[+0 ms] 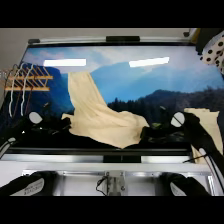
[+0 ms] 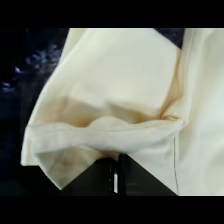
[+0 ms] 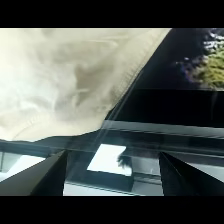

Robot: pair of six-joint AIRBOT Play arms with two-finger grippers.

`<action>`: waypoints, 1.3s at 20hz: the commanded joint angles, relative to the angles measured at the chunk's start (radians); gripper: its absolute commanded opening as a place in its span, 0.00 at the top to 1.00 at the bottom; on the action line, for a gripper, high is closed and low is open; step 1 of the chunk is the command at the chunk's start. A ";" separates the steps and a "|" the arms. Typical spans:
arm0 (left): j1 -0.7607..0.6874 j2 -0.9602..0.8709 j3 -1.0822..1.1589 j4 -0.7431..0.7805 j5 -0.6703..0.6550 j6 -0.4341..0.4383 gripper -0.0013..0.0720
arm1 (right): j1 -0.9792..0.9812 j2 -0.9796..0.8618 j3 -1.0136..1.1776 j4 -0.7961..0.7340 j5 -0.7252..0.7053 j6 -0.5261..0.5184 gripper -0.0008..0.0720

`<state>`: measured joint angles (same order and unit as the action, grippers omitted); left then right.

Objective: Fold the shirts.

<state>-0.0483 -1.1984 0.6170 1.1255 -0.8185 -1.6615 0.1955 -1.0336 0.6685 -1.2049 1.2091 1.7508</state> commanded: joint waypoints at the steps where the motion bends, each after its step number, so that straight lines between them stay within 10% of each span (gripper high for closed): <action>1: 0.000 0.004 0.002 0.000 -0.016 0.001 0.94 | 0.001 -0.072 -0.037 0.063 -0.077 -0.004 0.05; 9: 0.000 0.072 0.002 0.004 -0.026 0.027 0.94 | 0.001 -0.270 -0.037 0.274 -0.185 -0.054 0.07; 12: 0.000 0.086 0.003 0.004 -0.026 0.029 0.94 | 0.000 -0.283 -0.035 0.327 -0.237 -0.027 0.89; 19: 0.000 0.290 0.472 0.003 -0.027 0.266 0.94 | 0.000 -0.051 0.309 0.240 -0.140 -0.337 0.90; 26: -0.010 0.411 1.344 -0.066 0.169 0.262 0.94 | 0.000 0.264 1.071 0.138 -0.178 -0.332 0.90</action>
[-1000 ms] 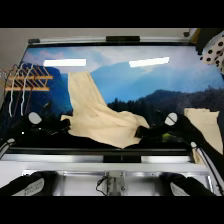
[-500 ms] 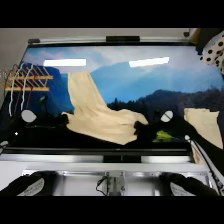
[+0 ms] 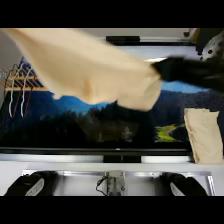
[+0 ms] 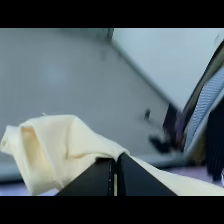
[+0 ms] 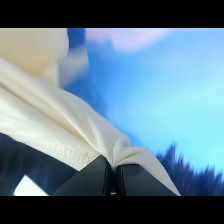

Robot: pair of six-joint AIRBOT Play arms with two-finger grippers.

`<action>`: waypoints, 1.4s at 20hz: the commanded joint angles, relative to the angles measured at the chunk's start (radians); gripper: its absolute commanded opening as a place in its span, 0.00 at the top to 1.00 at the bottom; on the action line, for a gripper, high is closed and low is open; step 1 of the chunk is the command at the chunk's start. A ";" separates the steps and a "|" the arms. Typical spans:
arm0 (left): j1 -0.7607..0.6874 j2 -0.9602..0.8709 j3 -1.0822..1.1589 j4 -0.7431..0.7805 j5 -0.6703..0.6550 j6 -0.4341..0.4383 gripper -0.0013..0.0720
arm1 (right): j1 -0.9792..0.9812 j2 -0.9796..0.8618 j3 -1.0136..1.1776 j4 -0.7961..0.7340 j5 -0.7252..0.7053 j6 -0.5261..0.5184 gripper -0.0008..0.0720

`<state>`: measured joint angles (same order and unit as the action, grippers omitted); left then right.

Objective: Fold the shirts.

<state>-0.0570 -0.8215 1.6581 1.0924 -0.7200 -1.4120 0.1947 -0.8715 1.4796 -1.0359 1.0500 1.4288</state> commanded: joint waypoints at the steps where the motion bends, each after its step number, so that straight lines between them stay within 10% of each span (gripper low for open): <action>1: -0.002 0.034 0.364 -0.050 0.070 0.013 0.94 | 0.000 0.121 0.310 -0.014 -0.003 0.008 0.90; 14: 0.001 -0.109 0.159 0.061 0.004 0.013 0.94 | 0.000 0.027 0.229 -0.270 0.559 0.348 0.90; 21: 0.000 -0.475 -0.016 0.044 -0.023 0.013 0.94 | 0.000 -0.146 -0.352 -0.501 0.158 0.412 0.90; 28: -0.014 -0.847 -0.016 -0.308 -0.061 0.013 0.94 | 0.000 -0.471 -0.390 -0.616 0.014 0.482 0.90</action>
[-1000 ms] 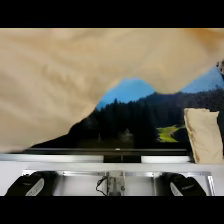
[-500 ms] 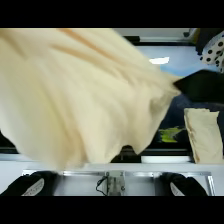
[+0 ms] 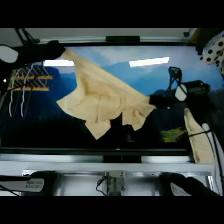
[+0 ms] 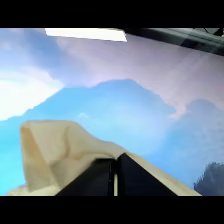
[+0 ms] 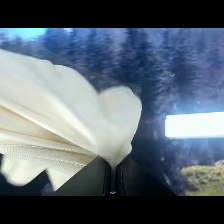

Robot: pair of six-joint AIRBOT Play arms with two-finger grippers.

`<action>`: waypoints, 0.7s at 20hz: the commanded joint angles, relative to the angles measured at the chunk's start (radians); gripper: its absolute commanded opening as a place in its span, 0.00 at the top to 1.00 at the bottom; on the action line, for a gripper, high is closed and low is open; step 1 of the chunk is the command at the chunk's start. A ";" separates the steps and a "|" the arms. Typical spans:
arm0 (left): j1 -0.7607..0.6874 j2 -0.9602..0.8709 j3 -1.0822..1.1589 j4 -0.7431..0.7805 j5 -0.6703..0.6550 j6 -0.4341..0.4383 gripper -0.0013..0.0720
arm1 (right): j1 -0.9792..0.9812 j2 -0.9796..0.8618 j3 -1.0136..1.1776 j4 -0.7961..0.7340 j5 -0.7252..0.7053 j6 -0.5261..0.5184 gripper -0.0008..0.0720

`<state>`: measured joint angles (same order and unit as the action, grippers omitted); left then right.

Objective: Fold the shirts.

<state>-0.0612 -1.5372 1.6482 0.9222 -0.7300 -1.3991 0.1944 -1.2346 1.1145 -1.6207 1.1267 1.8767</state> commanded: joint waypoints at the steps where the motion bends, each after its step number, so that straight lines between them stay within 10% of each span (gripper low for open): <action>1: -0.017 -0.161 -0.006 -0.138 -0.092 0.000 0.94 | 0.000 -0.133 -0.025 -0.006 -0.063 0.034 0.90; 3: -0.026 -0.209 -0.006 -0.138 -0.193 0.000 0.91 | 0.000 -0.163 -0.025 0.044 -0.063 0.033 0.90; 5: -0.017 -0.222 -0.005 -0.137 -0.282 0.000 0.19 | 0.000 -0.162 -0.025 0.063 -0.063 0.032 0.90; 6: 0.003 -0.218 0.004 -0.137 -0.338 0.000 0.00 | 0.000 -0.155 -0.024 0.067 -0.058 0.027 0.90; 14: 0.227 -0.079 0.047 0.177 -0.954 -0.154 0.24 | 0.000 -0.030 -0.024 0.040 -0.027 0.021 0.90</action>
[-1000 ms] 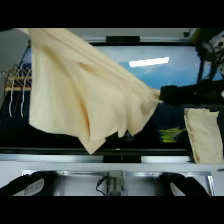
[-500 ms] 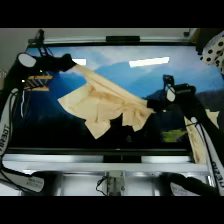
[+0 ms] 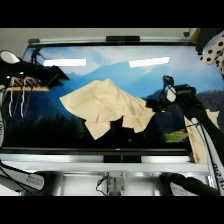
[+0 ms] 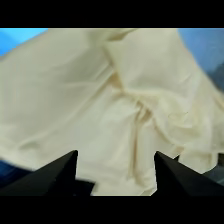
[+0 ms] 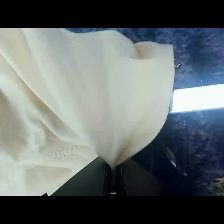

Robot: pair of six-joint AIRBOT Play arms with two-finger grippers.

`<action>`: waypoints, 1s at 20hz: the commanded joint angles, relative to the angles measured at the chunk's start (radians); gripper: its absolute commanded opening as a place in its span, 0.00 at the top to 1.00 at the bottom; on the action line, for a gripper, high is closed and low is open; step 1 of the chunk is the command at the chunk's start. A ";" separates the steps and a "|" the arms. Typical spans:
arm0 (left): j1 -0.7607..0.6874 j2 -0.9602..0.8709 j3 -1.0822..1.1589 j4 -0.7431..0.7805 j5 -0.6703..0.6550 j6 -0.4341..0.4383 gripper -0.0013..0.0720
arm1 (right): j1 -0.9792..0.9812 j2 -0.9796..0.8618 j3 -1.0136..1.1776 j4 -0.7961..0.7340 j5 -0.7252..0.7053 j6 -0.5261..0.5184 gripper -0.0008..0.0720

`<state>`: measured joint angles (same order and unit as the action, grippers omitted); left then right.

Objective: Fold the shirts.

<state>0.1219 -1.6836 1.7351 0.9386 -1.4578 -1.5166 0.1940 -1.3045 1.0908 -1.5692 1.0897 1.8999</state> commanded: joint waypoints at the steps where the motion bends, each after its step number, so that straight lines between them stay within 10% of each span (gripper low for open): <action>1: 0.032 0.130 -0.142 0.183 -0.203 -0.015 0.24 | 0.000 0.050 0.000 -0.011 0.016 -0.002 0.90; 9: -0.215 0.510 -1.129 -0.181 0.416 0.016 0.22 | 0.001 0.058 0.000 0.000 0.033 -0.018 0.90; 11: -0.302 0.495 -1.199 -0.234 0.521 0.016 0.09 | 0.001 0.058 0.000 0.007 0.034 -0.018 0.90; 20: -0.549 0.419 -1.204 -0.431 0.901 0.011 0.13 | 0.001 0.058 0.000 0.008 0.049 -0.021 0.90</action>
<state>-0.3706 -1.2392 0.5434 0.5777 -0.7090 -1.5047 0.1940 -1.2472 1.0908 -1.5620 1.1278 1.8786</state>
